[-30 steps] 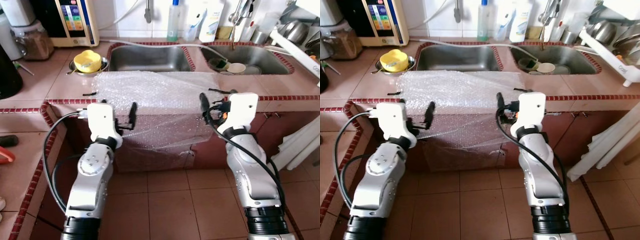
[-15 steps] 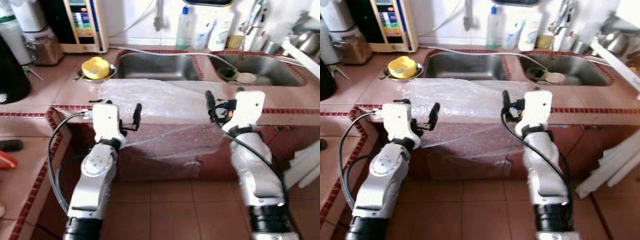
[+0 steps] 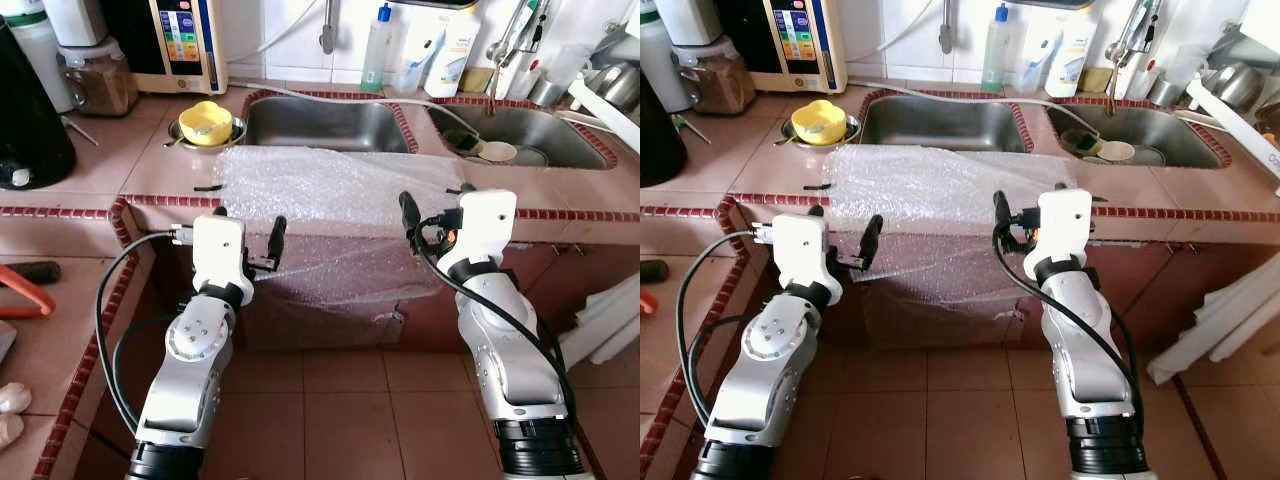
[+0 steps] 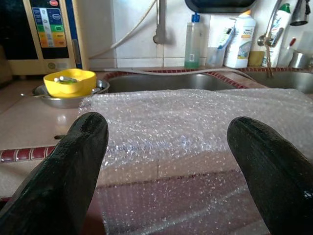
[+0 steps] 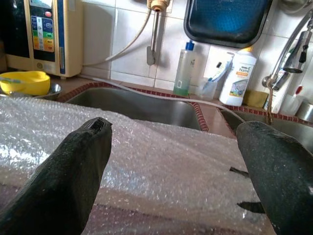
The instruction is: Kitchen organization
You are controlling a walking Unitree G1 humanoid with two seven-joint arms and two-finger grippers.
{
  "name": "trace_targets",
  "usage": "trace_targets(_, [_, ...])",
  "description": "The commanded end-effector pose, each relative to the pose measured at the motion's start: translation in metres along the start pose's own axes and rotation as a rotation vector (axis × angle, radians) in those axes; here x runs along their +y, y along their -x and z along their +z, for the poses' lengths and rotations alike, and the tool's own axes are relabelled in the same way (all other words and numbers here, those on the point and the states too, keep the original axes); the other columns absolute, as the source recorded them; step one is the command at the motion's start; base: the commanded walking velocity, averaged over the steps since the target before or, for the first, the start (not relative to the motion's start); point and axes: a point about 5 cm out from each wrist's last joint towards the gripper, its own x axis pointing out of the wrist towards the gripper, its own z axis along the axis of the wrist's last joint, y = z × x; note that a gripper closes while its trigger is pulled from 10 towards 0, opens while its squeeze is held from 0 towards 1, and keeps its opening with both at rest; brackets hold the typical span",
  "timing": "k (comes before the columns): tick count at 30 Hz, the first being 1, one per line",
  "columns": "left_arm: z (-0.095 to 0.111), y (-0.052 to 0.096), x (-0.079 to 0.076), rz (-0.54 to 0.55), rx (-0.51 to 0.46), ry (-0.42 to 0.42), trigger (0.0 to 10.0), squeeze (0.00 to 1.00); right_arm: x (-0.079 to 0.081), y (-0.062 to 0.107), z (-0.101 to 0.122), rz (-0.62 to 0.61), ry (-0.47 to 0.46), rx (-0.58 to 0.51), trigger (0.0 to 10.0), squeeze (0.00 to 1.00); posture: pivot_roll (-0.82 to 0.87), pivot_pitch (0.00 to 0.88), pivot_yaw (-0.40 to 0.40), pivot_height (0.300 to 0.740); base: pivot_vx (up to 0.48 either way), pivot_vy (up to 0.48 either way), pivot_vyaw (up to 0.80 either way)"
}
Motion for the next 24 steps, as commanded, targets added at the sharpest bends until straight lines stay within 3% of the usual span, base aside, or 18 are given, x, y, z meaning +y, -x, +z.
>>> trace_targets(1, [0.0029,0.0015,-0.0036,-0.016,-0.013,-0.008,10.0,0.00,-0.0035,0.0022,0.0003,-0.011,0.004,0.008,10.0,0.00,-0.03,0.108,-0.060,0.740,0.000,0.000,0.00])
trace_targets(24, [0.0046,0.0042,-0.0034,-0.016,-0.014,-0.029,10.0,0.00,-0.0017,0.0032,-0.0006,-0.013,-0.012,0.021,10.0,0.00,-0.02,0.117,-0.057,0.740,0.000,0.000,0.00])
